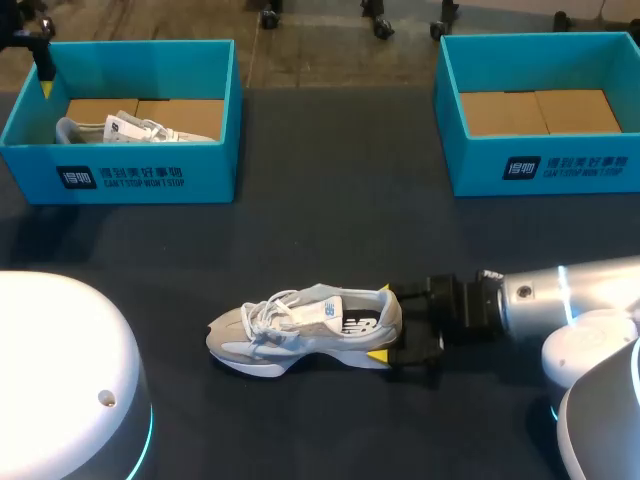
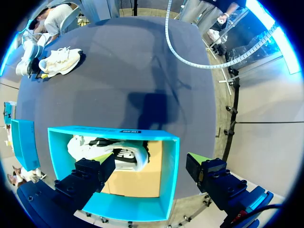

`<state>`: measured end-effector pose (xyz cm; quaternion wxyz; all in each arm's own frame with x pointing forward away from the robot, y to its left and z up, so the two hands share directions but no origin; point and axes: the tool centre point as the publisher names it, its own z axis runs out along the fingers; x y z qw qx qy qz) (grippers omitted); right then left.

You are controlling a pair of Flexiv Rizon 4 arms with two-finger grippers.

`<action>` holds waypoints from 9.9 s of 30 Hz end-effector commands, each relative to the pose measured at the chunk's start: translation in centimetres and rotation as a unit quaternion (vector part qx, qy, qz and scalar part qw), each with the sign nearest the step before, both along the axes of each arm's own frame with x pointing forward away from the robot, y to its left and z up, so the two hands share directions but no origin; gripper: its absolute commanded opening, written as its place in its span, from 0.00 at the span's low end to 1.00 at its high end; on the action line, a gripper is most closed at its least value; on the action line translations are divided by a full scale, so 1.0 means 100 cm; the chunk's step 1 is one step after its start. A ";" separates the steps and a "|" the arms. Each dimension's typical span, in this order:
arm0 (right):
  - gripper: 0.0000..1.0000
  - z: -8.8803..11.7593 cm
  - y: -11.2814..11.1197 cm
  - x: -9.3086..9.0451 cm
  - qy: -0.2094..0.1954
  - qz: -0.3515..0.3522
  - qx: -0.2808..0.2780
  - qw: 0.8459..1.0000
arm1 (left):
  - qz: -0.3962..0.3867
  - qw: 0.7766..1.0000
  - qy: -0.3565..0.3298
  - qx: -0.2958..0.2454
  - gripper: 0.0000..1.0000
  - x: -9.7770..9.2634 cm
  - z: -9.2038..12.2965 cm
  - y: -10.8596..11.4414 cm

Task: Take the shoe out of the shoebox, open the shoe tongue, remove and reinsert the insole, then place the shoe into the shoebox

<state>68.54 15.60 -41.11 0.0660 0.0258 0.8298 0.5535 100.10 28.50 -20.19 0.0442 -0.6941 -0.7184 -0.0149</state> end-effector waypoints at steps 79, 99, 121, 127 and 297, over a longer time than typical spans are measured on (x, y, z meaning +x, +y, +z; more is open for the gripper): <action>0.00 -0.006 0.030 0.000 -0.021 -0.014 0.018 1.000 | 0.527 0.847 -0.074 -0.010 1.00 -0.100 0.014 -0.072; 0.00 -0.006 0.030 0.000 -0.021 -0.014 0.018 1.000 | 0.866 0.481 -0.082 0.109 1.00 -0.178 0.008 -0.149; 0.00 -0.006 0.030 0.000 -0.021 -0.014 0.018 1.000 | 0.991 0.111 -0.046 0.064 1.00 -0.290 -0.010 -0.254; 0.00 -0.006 0.030 0.000 -0.021 -0.014 0.018 1.000 | 0.993 0.072 -0.043 0.080 1.00 -0.298 -0.022 -0.287; 0.00 -0.006 0.030 0.000 -0.021 -0.014 0.018 1.000 | 0.994 0.015 0.027 0.104 0.00 -0.337 -0.106 -0.365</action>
